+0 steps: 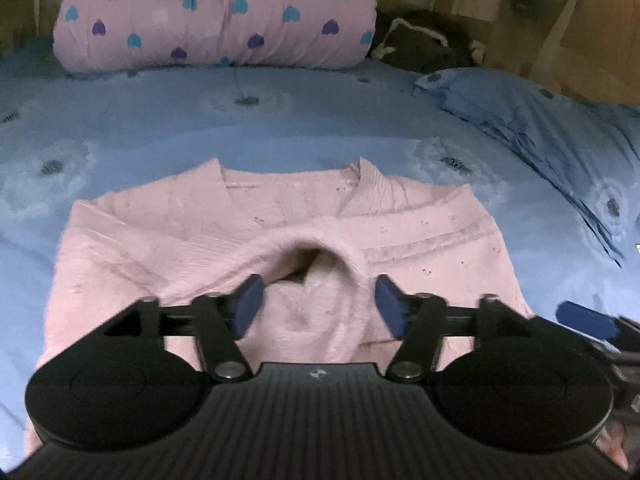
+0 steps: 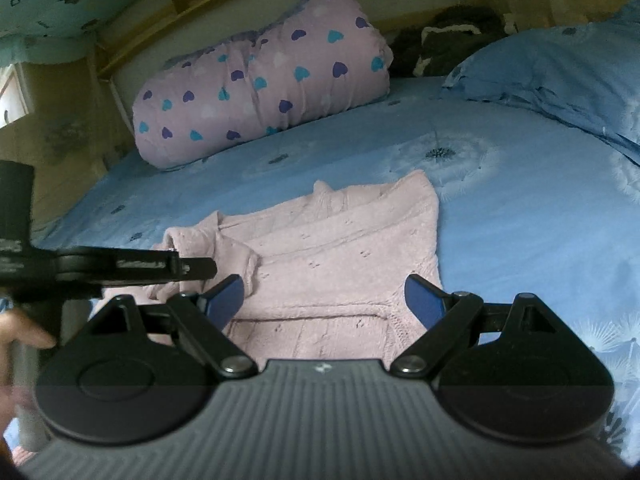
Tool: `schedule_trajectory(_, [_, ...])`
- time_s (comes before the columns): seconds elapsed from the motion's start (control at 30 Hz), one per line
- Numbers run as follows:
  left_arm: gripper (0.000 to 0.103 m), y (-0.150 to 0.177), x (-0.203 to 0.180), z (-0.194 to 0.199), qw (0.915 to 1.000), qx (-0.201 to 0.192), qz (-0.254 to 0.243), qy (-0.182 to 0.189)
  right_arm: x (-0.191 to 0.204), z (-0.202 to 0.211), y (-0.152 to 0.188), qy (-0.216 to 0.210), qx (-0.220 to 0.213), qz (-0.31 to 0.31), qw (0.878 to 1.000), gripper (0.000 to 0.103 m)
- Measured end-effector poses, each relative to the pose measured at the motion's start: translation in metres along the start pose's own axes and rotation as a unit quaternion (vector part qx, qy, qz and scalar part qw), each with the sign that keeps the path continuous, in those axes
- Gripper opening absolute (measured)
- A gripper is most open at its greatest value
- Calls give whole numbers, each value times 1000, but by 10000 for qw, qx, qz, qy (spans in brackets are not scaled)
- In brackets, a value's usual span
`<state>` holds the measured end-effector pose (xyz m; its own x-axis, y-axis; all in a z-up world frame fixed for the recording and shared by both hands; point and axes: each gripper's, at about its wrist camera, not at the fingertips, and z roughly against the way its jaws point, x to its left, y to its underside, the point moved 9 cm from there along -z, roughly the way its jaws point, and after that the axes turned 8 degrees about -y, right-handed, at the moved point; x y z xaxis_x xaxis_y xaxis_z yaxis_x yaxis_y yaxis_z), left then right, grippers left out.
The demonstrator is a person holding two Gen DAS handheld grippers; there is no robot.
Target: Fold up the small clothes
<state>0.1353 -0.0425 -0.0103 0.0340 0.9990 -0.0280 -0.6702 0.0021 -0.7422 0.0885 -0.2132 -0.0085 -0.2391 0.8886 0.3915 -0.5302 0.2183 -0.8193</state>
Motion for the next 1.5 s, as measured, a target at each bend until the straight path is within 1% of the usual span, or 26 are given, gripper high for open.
schedule_trajectory(0.03, [76, -2, 4, 10, 10000, -59, -30, -26, 0, -1, 1, -2, 22, 1, 10000, 88])
schedule_trajectory(0.1, [78, -1, 12, 25, 9998, -148, -33, -119, 1, -4, 3, -15, 70, -8, 10000, 88])
schedule_trajectory(0.23, [82, 1, 41, 41, 9990, -196, 286, -266, 1, -8, 6, -12, 145, 0, 9999, 88])
schedule_trajectory(0.33, [85, -1, 60, 38, 9984, -225, 218, -476, 3, -11, 10, -7, 193, 72, 9998, 88])
schedule_trajectory(0.4, [85, 0, 74, 31, 9970, -170, 123, -745, 4, -13, 14, 22, 242, 132, 9996, 88])
schedule_trajectory(0.5, [85, 2, 88, 26, 9968, -166, 61, -782, 7, -18, 18, 61, 318, 281, 9991, 88])
schedule_trajectory(0.57, [85, 5, 95, 26, 9967, -199, 40, -789, 18, -19, 15, 36, 307, 593, 9978, 88])
schedule_trajectory(0.63, [85, 10, 103, 19, 9958, -30, -7, -915, 32, -19, 8, -14, 236, 968, 9950, 88])
schedule_trajectory(0.7, [86, 17, 108, 9, 9956, 253, 26, -903, 47, -22, -3, -53, 179, 1333, 9909, 88])
schedule_trajectory(0.77, [86, 25, 114, -2, 9945, 541, 148, -885, 66, -32, -14, -141, 238, 1664, 9857, 89])
schedule_trajectory(0.8, [86, 27, 117, -5, 9939, 598, 201, -905, 76, -39, -19, -183, 291, 1815, 9828, 89])
schedule_trajectory(0.87, [86, 27, 120, -7, 9939, 605, 252, -892, 100, -56, -26, -356, 430, 2200, 9739, 89])
schedule_trajectory(0.93, [86, 25, 121, -6, 9939, 602, 345, -854, 120, -75, -26, -359, 711, 2696, 9597, 89])
schedule_trajectory(1.03, [86, 24, 123, -6, 9938, 640, 424, -806, 140, -104, -16, -132, 1254, 3496, 9284, 88])
schedule_trajectory(1.07, [86, 25, 125, -7, 9927, 678, 426, -907, 146, -112, -11, -101, 1423, 3765, 9154, 88])
schedule_trajectory(1.13, [86, 26, 129, -11, 9916, 726, 498, -952, 154, -123, -6, 7, 1581, 4125, 8971, 87])
schedule_trajectory(1.2, [86, 26, 131, -12, 9912, 756, 609, -896, 157, -132, -5, 115, 1666, 4415, 8816, 87])
schedule_trajectory(1.23, [86, 26, 132, -12, 9906, 767, 623, -951, 158, -136, -5, 151, 1717, 4494, 8766, 84])
schedule_trajectory(1.27, [87, 26, 132, -12, 9908, 765, 611, -934, 157, -138, -5, 174, 1775, 4537, 8731, 79])
schedule_trajectory(1.3, [87, 26, 131, -11, 9912, 768, 611, -885, 156, -141, -4, 123, 1864, 4515, 8725, 75])
schedule_trajectory(1.33, [87, 26, 130, -11, 9912, 764, 615, -888, 155, -144, -3, 80, 1944, 4484, 8724, 64])
schedule_trajectory(1.37, [87, 25, 129, -10, 9914, 752, 595, -892, 154, -146, -2, 96, 2002, 4472, 8717, 42])
schedule_trajectory(1.4, [87, 25, 129, -10, 9916, 743, 564, -891, 153, -149, -1, 129, 2073, 4485, 8693, 31])
schedule_trajectory(1.43, [87, 26, 129, -9, 9917, 745, 542, -899, 152, -151, 0, 149, 2127, 4462, 8692, 15])
schedule_trajectory(1.47, [87, 26, 129, -9, 9917, 750, 531, -901, 150, -151, -2, 148, 2129, 4372, 8737, 11])
schedule_trajectory(1.5, [87, 26, 129, -9, 9917, 749, 529, -897, 148, -149, -7, 181, 1997, 4220, 8842, 12])
